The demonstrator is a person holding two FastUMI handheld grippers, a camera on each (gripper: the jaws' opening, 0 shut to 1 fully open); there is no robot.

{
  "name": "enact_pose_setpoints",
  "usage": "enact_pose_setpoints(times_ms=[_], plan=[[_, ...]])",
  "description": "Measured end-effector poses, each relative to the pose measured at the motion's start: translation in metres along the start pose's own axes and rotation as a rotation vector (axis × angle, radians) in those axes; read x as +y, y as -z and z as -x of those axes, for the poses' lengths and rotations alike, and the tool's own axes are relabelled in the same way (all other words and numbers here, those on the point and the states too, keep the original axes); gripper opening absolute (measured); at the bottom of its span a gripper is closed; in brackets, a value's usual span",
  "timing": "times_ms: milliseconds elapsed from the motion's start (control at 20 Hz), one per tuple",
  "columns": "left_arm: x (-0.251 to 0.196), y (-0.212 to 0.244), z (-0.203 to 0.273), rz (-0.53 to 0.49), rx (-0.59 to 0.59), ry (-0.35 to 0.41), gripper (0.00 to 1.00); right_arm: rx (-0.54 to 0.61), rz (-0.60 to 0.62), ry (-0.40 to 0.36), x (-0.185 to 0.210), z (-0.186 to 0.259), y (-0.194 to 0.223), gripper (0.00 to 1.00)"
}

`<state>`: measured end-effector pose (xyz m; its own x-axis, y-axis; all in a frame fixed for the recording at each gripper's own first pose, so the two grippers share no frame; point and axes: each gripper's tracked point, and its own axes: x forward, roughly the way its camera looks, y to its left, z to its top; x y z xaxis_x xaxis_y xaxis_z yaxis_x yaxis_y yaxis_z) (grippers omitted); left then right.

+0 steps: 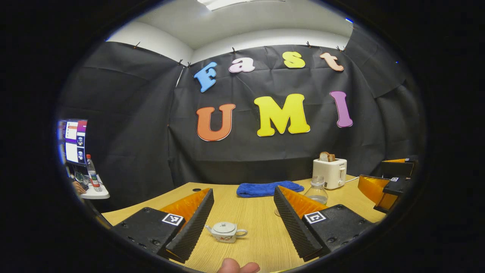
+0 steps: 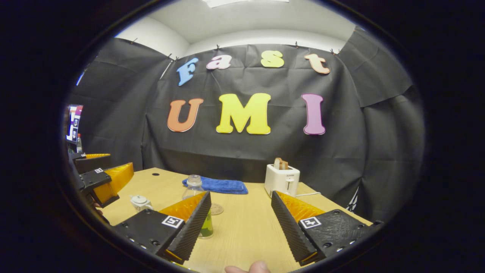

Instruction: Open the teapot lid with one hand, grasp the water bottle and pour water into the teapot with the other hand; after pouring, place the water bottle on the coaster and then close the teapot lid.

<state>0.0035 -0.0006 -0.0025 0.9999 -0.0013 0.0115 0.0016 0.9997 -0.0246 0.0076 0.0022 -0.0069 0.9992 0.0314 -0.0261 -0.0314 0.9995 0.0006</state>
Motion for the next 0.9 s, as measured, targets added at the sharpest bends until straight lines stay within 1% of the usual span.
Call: enact_pose_setpoints(times_ms=[250, 350, 400, 450, 550, 750, 900], plan=[[0.014, 0.029, -0.001, -0.027, 0.041, 0.014, 1.00, 0.018, 0.020, -0.039, 0.005, -0.004, 0.018, 0.95], [0.030, 0.048, -0.002, -0.004, 0.081, -0.018, 1.00, 0.021, 0.029, -0.038, 0.003, -0.006, 0.024, 0.98], [0.033, 0.058, -0.005, 0.014, 0.104, -0.023, 1.00, 0.020, 0.026, -0.039, 0.003, -0.007, 0.026, 0.95], [0.036, 0.067, -0.006, 0.030, 0.126, -0.025, 1.00, 0.022, 0.019, -0.045, 0.003, -0.009, 0.027, 0.97], [0.044, 0.082, -0.012, 0.036, 0.161, -0.034, 1.00, 0.038, 0.013, -0.051, 0.003, -0.014, 0.035, 0.95], [0.047, 0.104, -0.033, 0.029, 0.224, -0.015, 0.99, 0.064, 0.007, -0.038, -0.001, -0.021, 0.043, 0.96], [0.048, 0.118, -0.046, 0.021, 0.256, -0.006, 0.94, 0.071, 0.014, -0.024, -0.007, -0.025, 0.047, 0.95]])
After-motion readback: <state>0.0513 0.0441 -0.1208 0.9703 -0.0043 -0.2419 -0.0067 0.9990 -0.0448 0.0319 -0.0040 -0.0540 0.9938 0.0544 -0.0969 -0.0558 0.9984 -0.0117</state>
